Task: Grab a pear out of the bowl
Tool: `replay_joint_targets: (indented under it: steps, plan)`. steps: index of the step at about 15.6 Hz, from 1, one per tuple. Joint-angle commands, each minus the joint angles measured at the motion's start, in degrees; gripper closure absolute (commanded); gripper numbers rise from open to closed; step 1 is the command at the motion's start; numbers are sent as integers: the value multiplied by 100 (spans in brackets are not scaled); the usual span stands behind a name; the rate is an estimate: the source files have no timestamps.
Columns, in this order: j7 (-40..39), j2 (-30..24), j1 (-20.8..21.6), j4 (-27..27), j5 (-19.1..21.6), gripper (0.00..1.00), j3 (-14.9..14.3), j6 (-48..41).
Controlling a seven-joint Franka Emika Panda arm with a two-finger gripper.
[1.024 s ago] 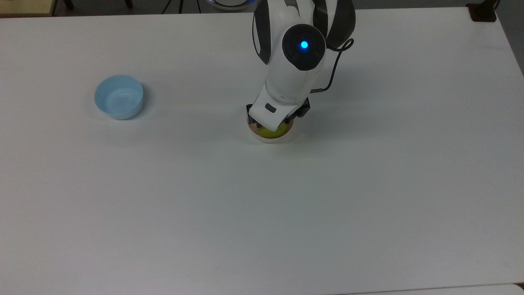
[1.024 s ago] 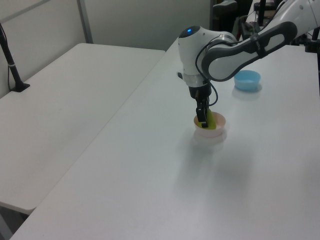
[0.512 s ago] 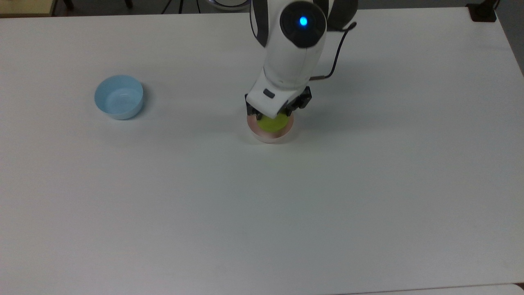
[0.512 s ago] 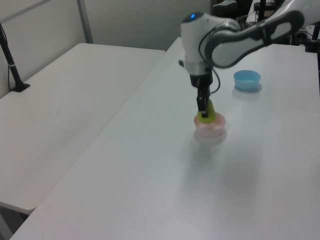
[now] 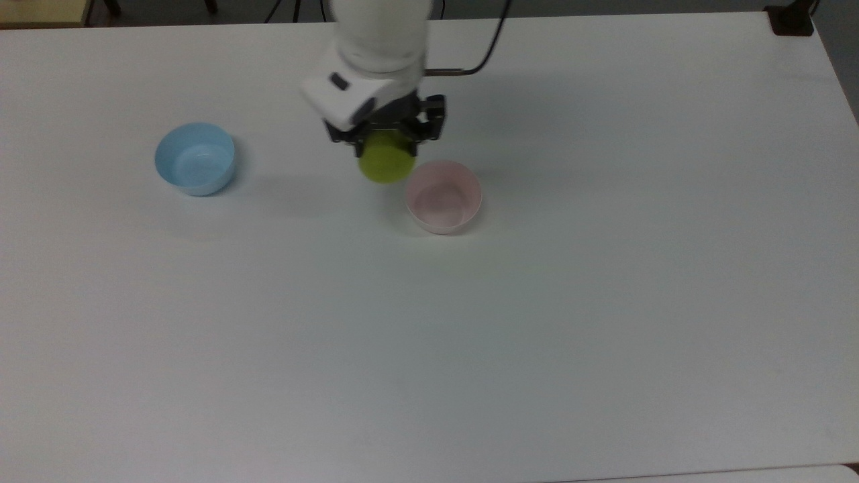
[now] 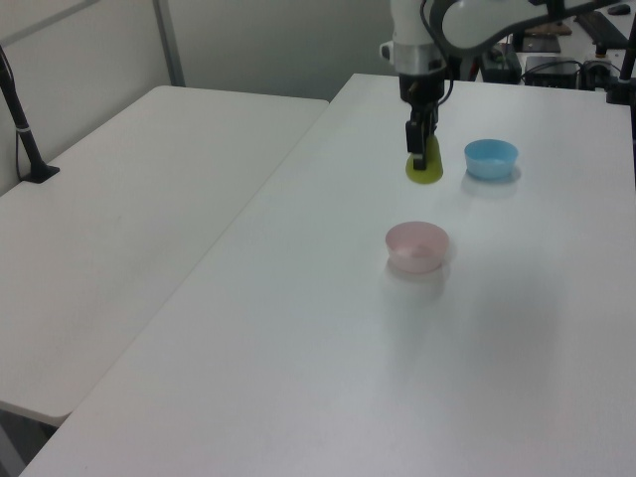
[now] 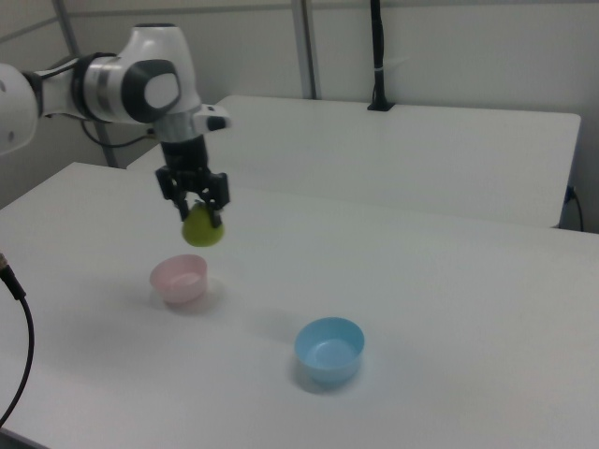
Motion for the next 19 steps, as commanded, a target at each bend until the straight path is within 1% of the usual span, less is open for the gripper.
replay_joint_targets:
  steps: [1, 3, 7, 10, 12, 13, 14, 16, 17, 18, 19]
  plan:
    - [-394, -7, -589, 16, 70, 82, 10, -47]
    - [-483, 63, -686, 7, 61, 82, 1, 127]
    - [-421, 528, -713, 7, 43, 78, -8, 541]
    - [-404, 774, -652, -1, 43, 67, -8, 752]
    - [-404, 959, -599, -28, 43, 66, -17, 893]
    - [-404, 1047, -581, -37, 43, 61, -34, 954]
    - [-404, 1108, -581, -37, 43, 47, -34, 1042]
    - [-404, 1109, -581, -37, 43, 41, -43, 1051]
    - [-404, 1100, -581, -37, 43, 24, -43, 1051]
    - [-404, 1065, -572, -37, 43, 0, -61, 1025]
    - [-404, 943, -572, -37, 43, 0, -78, 973]
